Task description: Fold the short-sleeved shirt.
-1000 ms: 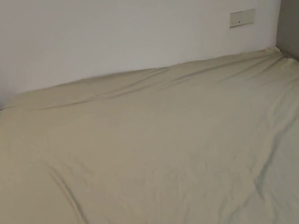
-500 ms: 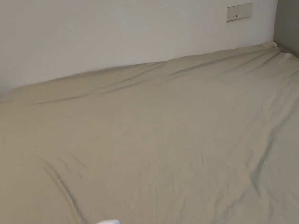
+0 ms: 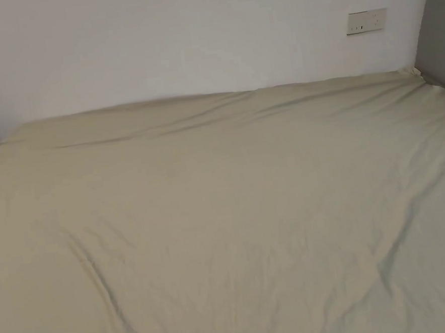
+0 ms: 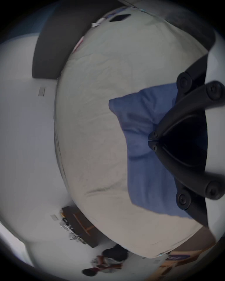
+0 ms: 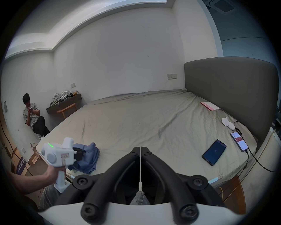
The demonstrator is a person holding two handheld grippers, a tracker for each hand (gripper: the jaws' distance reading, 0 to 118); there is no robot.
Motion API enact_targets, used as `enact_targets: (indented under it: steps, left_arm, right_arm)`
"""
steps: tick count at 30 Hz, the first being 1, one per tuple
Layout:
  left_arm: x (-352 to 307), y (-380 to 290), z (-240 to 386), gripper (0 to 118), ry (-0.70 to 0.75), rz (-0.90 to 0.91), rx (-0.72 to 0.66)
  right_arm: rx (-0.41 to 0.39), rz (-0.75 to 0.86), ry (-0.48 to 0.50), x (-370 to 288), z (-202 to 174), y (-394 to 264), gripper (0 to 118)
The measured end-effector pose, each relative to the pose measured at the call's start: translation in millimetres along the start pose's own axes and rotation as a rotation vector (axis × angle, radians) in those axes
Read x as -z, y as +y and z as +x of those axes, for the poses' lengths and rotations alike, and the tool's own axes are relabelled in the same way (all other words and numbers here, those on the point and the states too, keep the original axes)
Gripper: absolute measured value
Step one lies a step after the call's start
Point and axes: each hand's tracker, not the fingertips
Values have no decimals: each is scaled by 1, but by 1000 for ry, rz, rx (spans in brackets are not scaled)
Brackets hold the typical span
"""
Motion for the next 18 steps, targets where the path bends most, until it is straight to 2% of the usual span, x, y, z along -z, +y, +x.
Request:
enact_targets:
  steps: [3,7,10,14,18]
  left_arm:
    - [6,-16,19,0,40,72,159]
    - [7,-23,29,0,107,104,288]
    - [10,-23,33,0,104,93,353]
    - [0,-12,25,0,67,75,324]
    - [-26,-4,19,3,-106,95,125]
  right_arm:
    - [-1,-7,-13,-2,3,-1,2]
    - [8,-14,-13,-1,4,-3,3]
    - [13,-21,-3,2,1,-6,2]
    - [15,-24,19,9,-10,-6,2]
    - [0,-11,64,15,-25,0,3]
